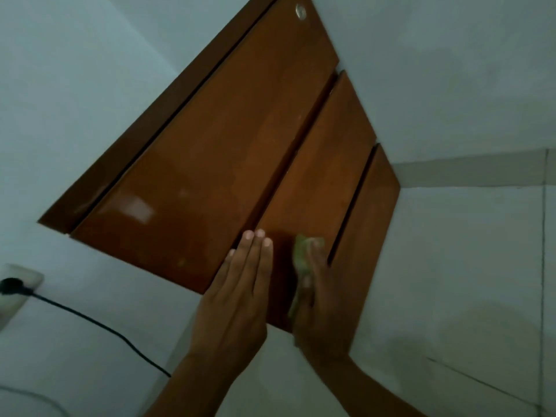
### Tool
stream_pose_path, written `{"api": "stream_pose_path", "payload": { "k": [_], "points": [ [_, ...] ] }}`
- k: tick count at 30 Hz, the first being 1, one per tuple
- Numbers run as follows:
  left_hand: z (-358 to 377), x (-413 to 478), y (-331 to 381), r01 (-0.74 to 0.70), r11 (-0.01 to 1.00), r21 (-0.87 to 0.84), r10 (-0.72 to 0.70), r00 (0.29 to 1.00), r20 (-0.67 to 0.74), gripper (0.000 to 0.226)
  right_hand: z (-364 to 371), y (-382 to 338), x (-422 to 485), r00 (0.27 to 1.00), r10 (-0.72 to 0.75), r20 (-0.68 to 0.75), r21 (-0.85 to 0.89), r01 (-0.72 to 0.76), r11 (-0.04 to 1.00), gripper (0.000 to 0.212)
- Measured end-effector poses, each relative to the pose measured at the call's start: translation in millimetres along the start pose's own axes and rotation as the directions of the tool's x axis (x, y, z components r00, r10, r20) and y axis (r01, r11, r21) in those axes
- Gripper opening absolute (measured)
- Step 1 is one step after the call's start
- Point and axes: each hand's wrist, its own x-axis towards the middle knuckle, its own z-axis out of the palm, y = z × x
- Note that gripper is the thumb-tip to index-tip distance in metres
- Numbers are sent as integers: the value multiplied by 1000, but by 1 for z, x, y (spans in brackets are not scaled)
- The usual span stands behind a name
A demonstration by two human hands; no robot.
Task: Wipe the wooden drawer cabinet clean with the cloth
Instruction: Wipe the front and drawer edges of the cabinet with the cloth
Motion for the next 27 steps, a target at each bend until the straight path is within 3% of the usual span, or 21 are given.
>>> {"api": "stream_pose_path", "payload": {
  "k": [3, 7, 11, 18, 20, 24, 27],
  "points": [
    [-1, -22, -6, -15, 1000, 5, 15, 1000, -7, 59, 25, 0, -44, 940, -203, 273, -13, 215, 977, 50],
    [0, -19, -6, -22, 999, 32, 22, 1000, 20, 62, 29, 26, -33, 874, -346, 342, -138, 411, 901, 58],
    [12, -14, -5, -19, 996, 89, 18, 1000, 8, 61, 24, 36, -2, 851, -369, 374, -115, 437, 892, 59],
    [20, -14, -2, 16, 975, 224, -11, 1000, -28, 70, 20, 57, 86, 973, -175, 149, -102, 192, 976, 57],
    [18, -13, 0, 22, 973, 229, -18, 1000, -18, 67, 16, 65, 106, 997, -52, 58, -87, 57, 995, 54],
    [11, -13, 4, 26, 966, 256, -28, 1000, 3, 65, -4, 66, 130, 953, 277, -126, -154, -295, 943, 51],
    [5, -14, 4, 26, 971, 238, -33, 999, 26, 66, -15, 50, 121, 924, 356, -142, -162, -376, 912, 49]
  ]
}}
